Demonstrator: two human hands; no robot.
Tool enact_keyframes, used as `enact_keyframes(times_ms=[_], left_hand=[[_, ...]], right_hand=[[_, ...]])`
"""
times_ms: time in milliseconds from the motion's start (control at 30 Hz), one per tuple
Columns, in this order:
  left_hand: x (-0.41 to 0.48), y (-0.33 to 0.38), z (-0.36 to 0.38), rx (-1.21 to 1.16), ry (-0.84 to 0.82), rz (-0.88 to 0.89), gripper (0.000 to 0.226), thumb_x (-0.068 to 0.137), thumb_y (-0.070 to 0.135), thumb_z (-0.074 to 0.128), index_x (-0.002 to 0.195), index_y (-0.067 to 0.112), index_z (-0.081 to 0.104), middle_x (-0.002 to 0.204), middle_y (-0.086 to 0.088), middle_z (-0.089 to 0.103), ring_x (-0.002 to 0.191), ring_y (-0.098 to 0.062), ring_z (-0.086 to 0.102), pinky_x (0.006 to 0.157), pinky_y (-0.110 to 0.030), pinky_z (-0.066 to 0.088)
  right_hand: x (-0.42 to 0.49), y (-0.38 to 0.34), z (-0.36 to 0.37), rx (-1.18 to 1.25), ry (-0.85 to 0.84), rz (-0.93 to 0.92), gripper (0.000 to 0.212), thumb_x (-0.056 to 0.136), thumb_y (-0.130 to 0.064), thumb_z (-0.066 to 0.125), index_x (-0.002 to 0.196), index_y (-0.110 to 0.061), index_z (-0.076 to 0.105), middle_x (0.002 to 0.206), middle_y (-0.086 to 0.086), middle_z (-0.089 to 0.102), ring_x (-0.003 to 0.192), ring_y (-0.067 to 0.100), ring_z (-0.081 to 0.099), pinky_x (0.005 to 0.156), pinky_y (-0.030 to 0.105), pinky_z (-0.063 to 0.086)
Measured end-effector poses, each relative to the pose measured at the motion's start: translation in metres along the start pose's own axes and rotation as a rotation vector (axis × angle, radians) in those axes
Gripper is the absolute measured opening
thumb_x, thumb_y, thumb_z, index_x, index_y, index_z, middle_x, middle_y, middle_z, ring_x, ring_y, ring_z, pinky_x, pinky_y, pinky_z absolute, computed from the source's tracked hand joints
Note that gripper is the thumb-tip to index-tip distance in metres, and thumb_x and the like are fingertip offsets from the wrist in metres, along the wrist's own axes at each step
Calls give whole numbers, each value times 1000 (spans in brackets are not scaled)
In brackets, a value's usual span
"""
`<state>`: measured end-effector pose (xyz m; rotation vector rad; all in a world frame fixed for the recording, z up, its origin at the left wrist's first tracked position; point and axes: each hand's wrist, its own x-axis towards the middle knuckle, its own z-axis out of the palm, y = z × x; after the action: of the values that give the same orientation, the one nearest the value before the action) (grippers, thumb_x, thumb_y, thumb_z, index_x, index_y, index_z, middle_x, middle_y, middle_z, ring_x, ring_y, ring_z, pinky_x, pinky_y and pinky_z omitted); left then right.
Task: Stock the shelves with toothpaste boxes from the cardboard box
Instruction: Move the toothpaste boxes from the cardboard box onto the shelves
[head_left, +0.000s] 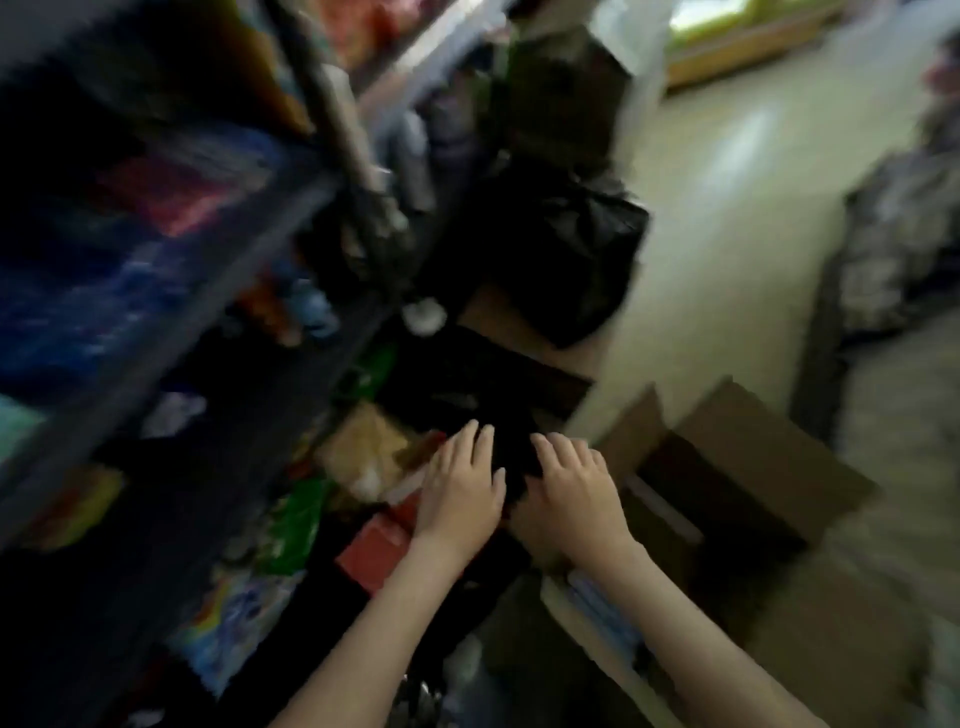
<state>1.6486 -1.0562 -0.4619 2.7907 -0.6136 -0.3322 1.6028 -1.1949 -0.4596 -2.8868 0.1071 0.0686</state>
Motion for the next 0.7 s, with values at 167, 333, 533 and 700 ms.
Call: enact_keyframes(times_ms=[167, 333, 533, 700], left_hand=[[18, 109, 123, 48, -304, 199, 60, 98, 38, 41, 150, 14, 23, 155, -6, 26, 142, -20, 25, 114, -30, 21], [39, 164, 251, 59, -456, 260, 65, 98, 41, 40, 152, 16, 14, 158, -5, 19, 144, -19, 19, 116, -30, 16], [100, 163, 412, 219, -604, 306, 71, 97, 42, 43, 153, 19, 6, 159, -8, 11, 146, -22, 10, 119, -40, 6], [141, 141, 525, 426, -753, 233, 67, 98, 37, 38, 153, 18, 5, 160, -8, 6, 147, -26, 0, 117, -51, -3]], right_hand=[[-104, 145, 69, 100, -221, 416, 50, 82, -24, 68, 128, -11, 56, 122, 6, 61, 108, 22, 58, 88, 33, 49], [-166, 245, 159, 156, -351, 668, 55, 96, -22, 47, 147, -15, 28, 141, 0, 40, 126, 18, 39, 104, 26, 33], [-155, 336, 310, 269, -477, 872, 65, 93, -11, 50, 149, -14, 18, 146, 6, 32, 130, 22, 33, 108, 31, 32], [-105, 407, 426, 259, -585, 922, 69, 91, -9, 53, 148, -9, 14, 152, 12, 20, 136, 28, 26, 111, 36, 28]])
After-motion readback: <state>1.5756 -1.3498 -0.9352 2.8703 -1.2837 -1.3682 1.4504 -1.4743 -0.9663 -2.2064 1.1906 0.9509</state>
